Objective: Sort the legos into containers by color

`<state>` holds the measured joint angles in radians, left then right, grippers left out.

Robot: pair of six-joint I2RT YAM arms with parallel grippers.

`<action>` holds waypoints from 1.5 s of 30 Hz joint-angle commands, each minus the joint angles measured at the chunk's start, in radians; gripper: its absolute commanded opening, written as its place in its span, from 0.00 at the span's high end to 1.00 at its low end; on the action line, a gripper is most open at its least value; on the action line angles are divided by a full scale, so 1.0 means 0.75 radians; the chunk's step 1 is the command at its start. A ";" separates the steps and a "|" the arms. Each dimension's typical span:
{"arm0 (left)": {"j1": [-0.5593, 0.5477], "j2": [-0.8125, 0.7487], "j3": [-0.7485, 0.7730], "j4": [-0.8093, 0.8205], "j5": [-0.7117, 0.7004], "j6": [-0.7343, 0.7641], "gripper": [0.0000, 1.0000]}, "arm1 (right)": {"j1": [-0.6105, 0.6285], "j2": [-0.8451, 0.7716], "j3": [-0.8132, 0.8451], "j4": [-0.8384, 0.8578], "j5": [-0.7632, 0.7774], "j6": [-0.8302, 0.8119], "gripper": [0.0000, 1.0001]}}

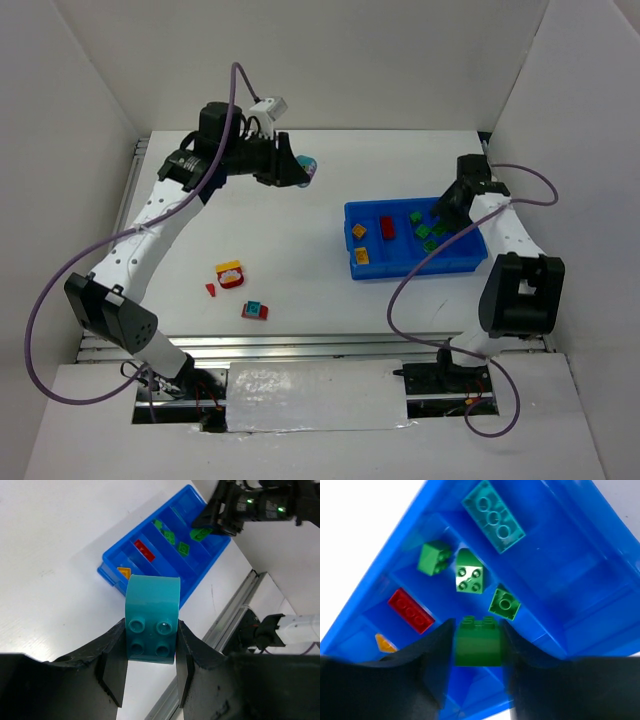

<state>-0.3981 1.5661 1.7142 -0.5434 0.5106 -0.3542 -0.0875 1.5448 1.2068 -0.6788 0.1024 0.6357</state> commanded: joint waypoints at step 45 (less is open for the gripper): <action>-0.071 -0.029 -0.165 0.375 0.642 -0.098 1.00 | 0.362 -0.532 -0.278 1.398 -1.272 0.337 0.23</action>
<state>-0.4679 1.5734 1.5993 -0.3229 1.0138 -0.4103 0.1913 1.2098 0.9474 0.5102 -0.9531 1.0336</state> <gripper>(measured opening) 0.481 0.761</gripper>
